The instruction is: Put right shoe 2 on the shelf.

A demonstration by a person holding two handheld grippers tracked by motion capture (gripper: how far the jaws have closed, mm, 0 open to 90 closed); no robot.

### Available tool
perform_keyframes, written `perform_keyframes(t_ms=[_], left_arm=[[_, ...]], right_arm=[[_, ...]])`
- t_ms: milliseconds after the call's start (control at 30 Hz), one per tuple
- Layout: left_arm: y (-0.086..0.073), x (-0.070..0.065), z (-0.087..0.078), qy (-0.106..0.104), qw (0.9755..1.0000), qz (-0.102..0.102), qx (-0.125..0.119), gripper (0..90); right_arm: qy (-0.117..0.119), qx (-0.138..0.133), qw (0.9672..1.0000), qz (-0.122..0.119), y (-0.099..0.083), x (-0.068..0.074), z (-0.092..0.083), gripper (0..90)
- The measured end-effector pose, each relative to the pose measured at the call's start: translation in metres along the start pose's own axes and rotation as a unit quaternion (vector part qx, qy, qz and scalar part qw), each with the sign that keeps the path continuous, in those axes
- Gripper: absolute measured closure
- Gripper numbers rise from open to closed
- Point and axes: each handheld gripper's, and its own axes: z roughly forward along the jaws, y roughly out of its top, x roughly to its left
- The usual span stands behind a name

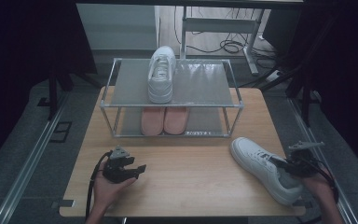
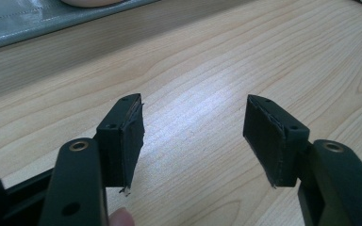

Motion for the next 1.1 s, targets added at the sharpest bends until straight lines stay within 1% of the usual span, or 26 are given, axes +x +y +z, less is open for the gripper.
perform_keyframes(t_ms=[200,400,467,500,600,667,700,867,967,1100], left_arm=[[0.0,0.0,0.0,0.0,1.0,0.0,0.0,39.1],[0.0,0.001,-0.001,0.0,1.0,-0.003,-0.001,39.1],[0.0,0.001,-0.001,0.001,1.0,-0.003,-0.001,39.1],[0.0,0.001,-0.001,0.0,1.0,-0.004,-0.001,39.1],[0.0,0.001,-0.001,0.0,1.0,-0.004,-0.001,39.2],[0.0,0.001,-0.001,0.0,1.0,-0.004,-0.001,39.1],[0.0,0.001,-0.001,0.001,1.0,-0.004,-0.001,39.2],[0.0,0.0,0.0,0.001,1.0,-0.005,0.0,39.2],[0.0,0.0,0.0,0.001,1.0,-0.005,0.0,39.1],[0.0,0.0,0.0,0.001,1.0,-0.005,0.001,39.1]], right_arm=[[0.009,-0.017,0.9997,0.013,0.0,-0.001,-0.002,81.0],[0.013,-0.03,0.9994,0.008,0.004,0.003,-0.008,81.2],[0.019,-0.037,0.9991,0.009,0.005,0.004,-0.012,81.2],[0.025,-0.045,0.9986,0.012,0.005,0.004,-0.015,81.2],[0.034,-0.062,0.9973,0.019,0.005,0.003,-0.022,81.2],[0.036,-0.066,0.9969,0.02,0.005,0.003,-0.023,81.2],[0.042,-0.077,0.9959,0.022,0.005,0.003,-0.028,81.2],[0.047,-0.09,0.9946,0.021,0.007,0.004,-0.036,81.2],[0.054,-0.101,0.9932,0.02,0.01,0.008,-0.042,81.1],[0.072,-0.113,0.9908,0.017,0.016,0.015,-0.046,81.2]])
